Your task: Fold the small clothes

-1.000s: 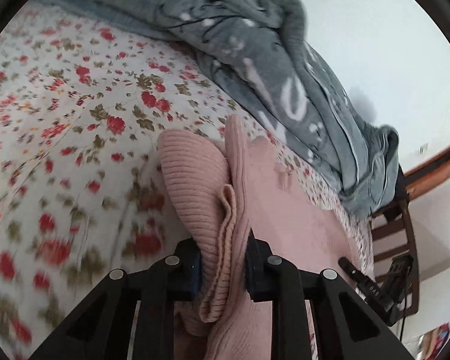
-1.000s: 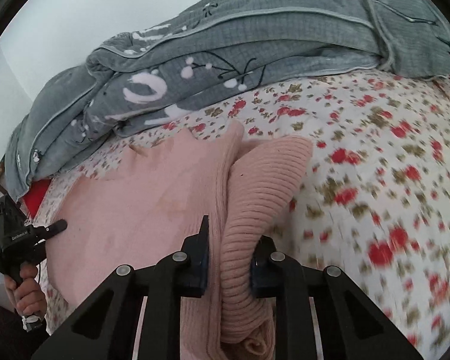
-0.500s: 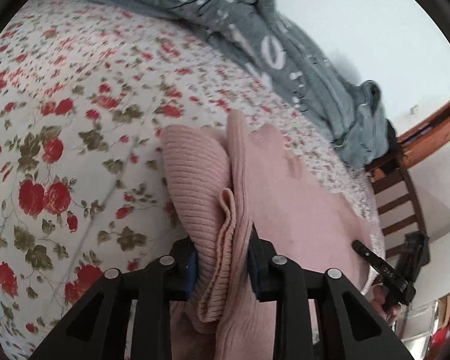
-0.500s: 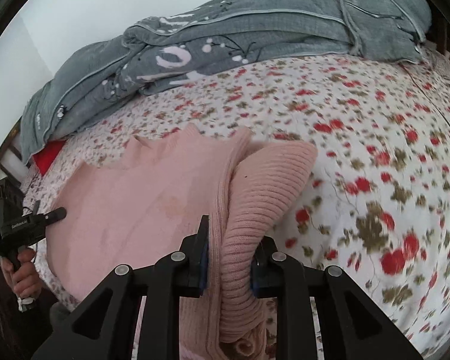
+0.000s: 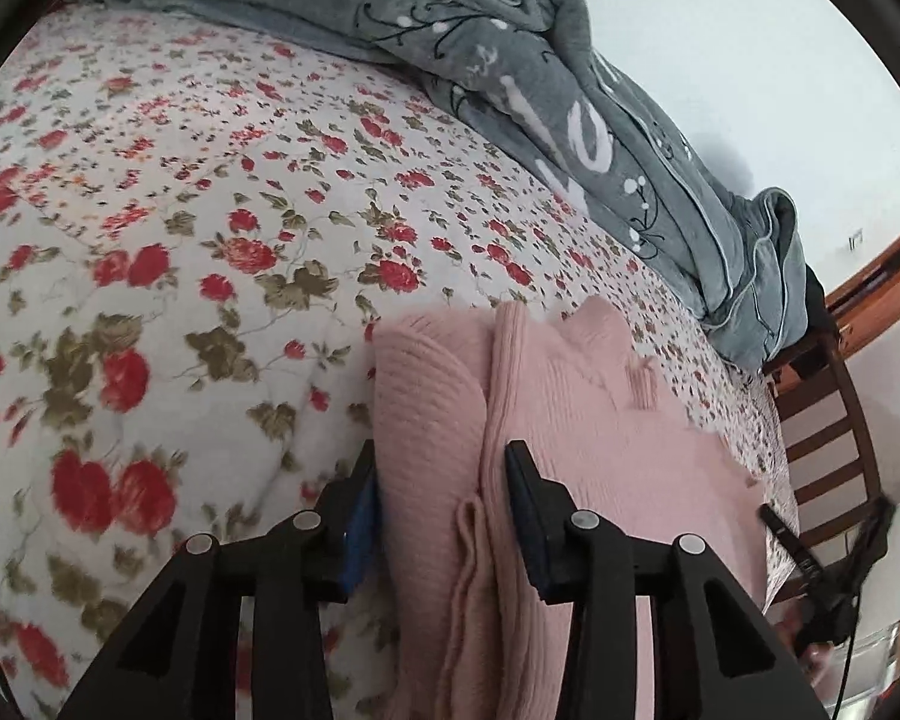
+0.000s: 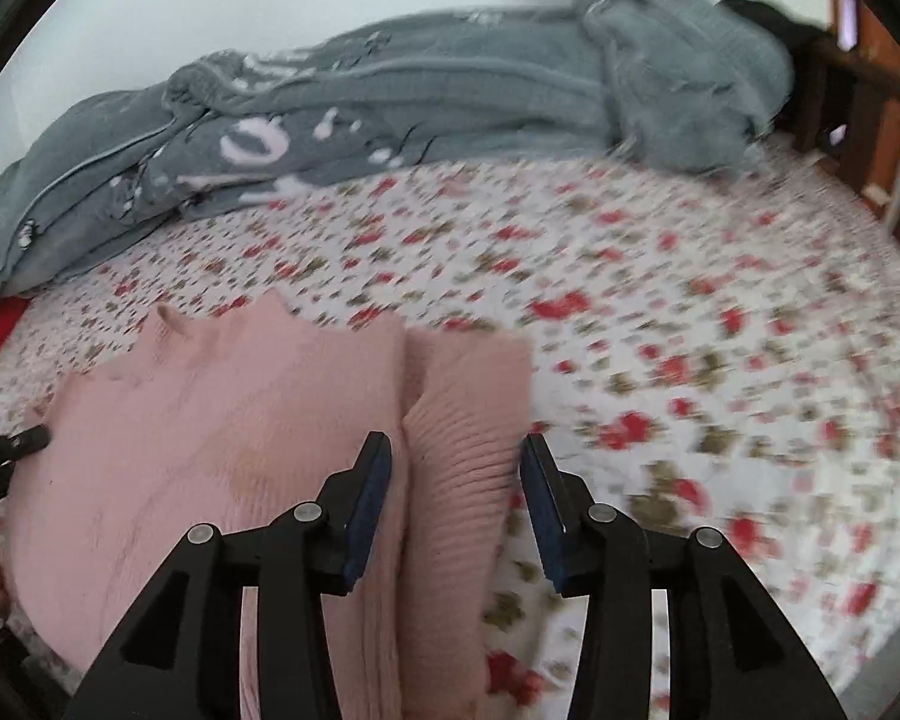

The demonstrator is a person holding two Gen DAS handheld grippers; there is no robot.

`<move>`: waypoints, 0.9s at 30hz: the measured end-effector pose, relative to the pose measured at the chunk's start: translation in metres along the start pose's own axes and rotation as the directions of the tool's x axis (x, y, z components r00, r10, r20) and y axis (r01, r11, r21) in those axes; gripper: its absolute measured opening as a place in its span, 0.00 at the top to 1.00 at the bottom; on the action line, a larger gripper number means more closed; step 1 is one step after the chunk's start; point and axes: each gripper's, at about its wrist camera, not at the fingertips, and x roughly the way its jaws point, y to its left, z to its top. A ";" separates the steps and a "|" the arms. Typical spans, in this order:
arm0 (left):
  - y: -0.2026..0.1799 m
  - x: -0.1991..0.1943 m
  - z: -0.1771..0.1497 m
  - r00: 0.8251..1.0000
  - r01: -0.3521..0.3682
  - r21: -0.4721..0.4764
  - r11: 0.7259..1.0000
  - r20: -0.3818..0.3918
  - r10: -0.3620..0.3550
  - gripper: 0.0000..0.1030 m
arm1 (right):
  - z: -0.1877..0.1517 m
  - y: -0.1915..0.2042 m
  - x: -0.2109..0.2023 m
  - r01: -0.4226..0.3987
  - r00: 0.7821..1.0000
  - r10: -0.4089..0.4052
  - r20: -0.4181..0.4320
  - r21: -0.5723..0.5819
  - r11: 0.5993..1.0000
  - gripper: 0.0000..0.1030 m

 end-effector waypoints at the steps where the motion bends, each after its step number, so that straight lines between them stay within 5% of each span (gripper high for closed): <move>1: 0.000 -0.004 -0.002 1.000 0.003 0.001 1.000 0.001 -0.003 0.61 | -0.003 0.003 -0.011 0.003 1.000 -0.003 0.026 -0.001 1.000 0.58; 5: 0.004 -0.015 -0.010 0.998 0.057 -0.019 0.998 -0.028 -0.058 0.55 | -0.015 0.031 -0.043 -0.041 0.996 0.045 0.083 -0.043 0.998 0.58; 8: 0.005 -0.015 -0.019 0.993 0.100 -0.028 0.995 -0.061 -0.101 0.54 | -0.030 0.067 -0.060 -0.142 0.982 0.153 0.107 -0.104 0.984 0.58; 13: 0.000 -0.018 -0.032 0.993 0.101 0.002 0.995 -0.053 -0.101 0.52 | -0.066 0.130 -0.058 -0.221 0.958 0.254 0.129 -0.226 0.949 0.58; 18: -0.002 -0.019 -0.033 0.992 0.108 0.004 0.994 -0.067 -0.107 0.52 | -0.092 0.147 -0.015 -0.149 0.981 0.167 0.100 -0.166 0.975 0.58; 27: -0.005 -0.017 -0.036 0.994 0.097 0.025 0.995 -0.061 -0.095 0.51 | -0.132 0.138 -0.044 -0.100 0.992 0.115 0.058 -0.221 0.970 0.58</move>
